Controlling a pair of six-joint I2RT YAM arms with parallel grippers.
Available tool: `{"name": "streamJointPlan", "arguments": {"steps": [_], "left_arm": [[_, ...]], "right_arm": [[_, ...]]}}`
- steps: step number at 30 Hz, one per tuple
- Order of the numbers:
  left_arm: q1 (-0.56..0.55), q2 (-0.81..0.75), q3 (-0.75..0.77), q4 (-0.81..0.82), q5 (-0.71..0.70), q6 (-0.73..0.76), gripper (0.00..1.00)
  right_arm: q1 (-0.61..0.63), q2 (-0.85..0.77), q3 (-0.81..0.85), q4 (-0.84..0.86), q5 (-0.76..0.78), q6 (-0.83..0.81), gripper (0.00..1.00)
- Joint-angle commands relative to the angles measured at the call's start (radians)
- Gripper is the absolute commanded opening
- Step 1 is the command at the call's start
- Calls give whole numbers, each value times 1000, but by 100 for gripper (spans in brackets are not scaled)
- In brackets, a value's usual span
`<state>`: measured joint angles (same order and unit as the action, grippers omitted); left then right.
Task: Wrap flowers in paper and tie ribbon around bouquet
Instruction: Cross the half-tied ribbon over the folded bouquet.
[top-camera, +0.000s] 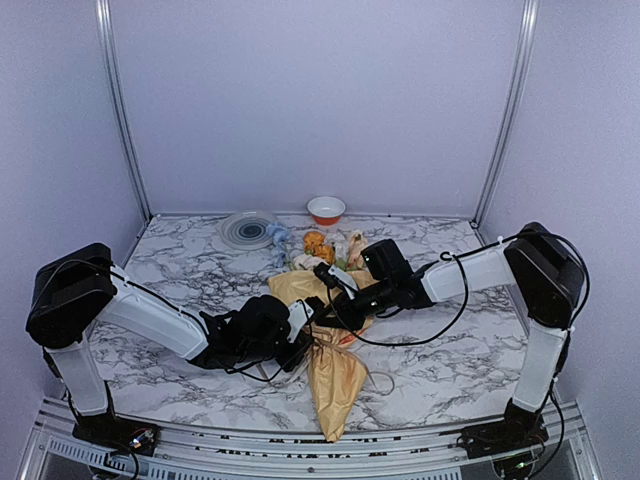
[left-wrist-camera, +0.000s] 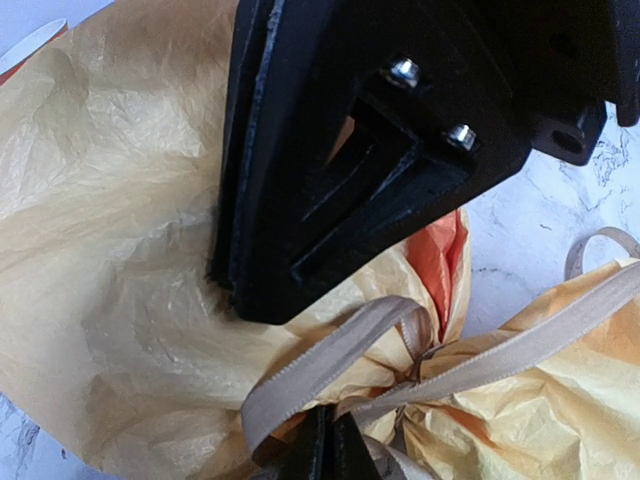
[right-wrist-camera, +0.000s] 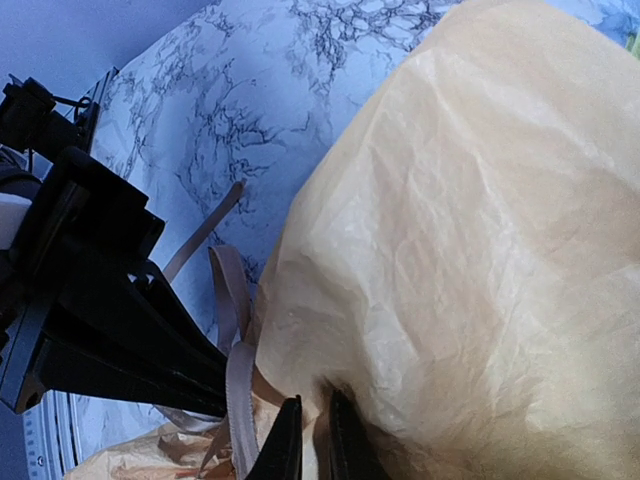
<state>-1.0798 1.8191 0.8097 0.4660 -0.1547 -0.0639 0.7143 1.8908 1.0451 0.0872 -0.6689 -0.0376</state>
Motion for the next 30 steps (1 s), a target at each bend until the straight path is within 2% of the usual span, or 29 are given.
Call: {"name": "streamJointPlan", "arguments": {"steps": [1,6,18,30], "left_arm": [[7,7,-11,15,4,3,4],[8,14,-7,14,2,4,5],[17,15,-6,14,-6,-4,5],[24,15,4,15,-2,-9,3]], "right_arm": [[-3,33,12,-58,10,-42,11],[13,79,78,-187,-42,-123,11],[13,50,55,-121,-262,-121,12],[13,76,81,-162,-252,-115,16]]}}
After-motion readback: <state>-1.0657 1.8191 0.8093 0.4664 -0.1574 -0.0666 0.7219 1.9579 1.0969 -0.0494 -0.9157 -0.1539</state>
